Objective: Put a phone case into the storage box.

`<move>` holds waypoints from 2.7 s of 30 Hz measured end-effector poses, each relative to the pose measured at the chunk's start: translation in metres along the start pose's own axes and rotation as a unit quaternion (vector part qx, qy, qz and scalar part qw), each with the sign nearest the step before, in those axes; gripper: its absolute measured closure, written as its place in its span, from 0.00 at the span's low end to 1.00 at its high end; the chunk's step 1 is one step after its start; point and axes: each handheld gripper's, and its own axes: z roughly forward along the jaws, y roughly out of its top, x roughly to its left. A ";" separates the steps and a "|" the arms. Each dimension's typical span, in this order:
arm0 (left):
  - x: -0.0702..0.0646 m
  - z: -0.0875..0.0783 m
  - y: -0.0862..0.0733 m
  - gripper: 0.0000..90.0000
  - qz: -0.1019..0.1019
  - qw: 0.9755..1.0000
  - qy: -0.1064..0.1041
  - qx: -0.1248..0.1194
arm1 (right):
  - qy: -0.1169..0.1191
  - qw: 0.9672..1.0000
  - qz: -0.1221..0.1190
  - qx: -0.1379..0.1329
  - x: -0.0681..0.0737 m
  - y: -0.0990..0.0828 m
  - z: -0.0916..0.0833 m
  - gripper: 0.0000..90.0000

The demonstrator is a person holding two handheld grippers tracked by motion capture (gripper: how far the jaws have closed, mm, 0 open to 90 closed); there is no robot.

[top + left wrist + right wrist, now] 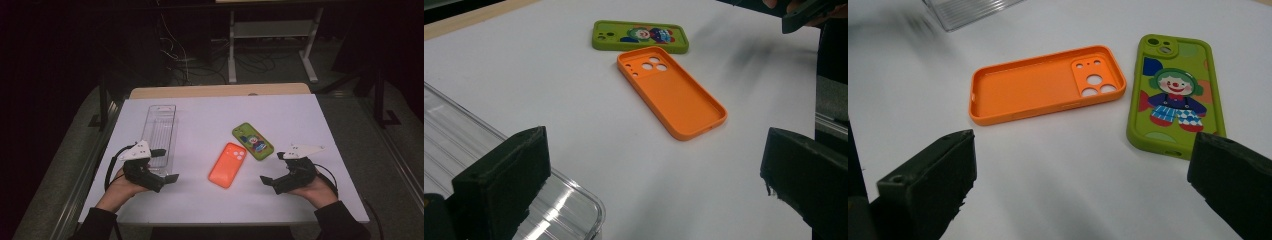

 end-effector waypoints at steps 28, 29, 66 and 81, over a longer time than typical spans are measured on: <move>-0.005 0.001 0.001 0.00 -0.006 1.000 0.001 -0.004 | 0.010 0.999 0.009 0.039 0.007 0.036 0.028 0.13; -0.005 0.001 0.001 0.00 -0.006 1.000 0.001 -0.004 | 0.014 0.999 0.010 0.044 0.007 0.038 0.030 0.15; -0.003 -0.002 0.000 0.00 -0.009 1.000 0.003 -0.007 | 0.087 0.983 -0.048 0.157 0.051 0.100 0.145 0.98; -0.004 -0.001 0.001 0.00 -0.011 1.000 0.002 -0.004 | 0.101 0.970 -0.079 0.205 0.067 0.097 0.177 0.98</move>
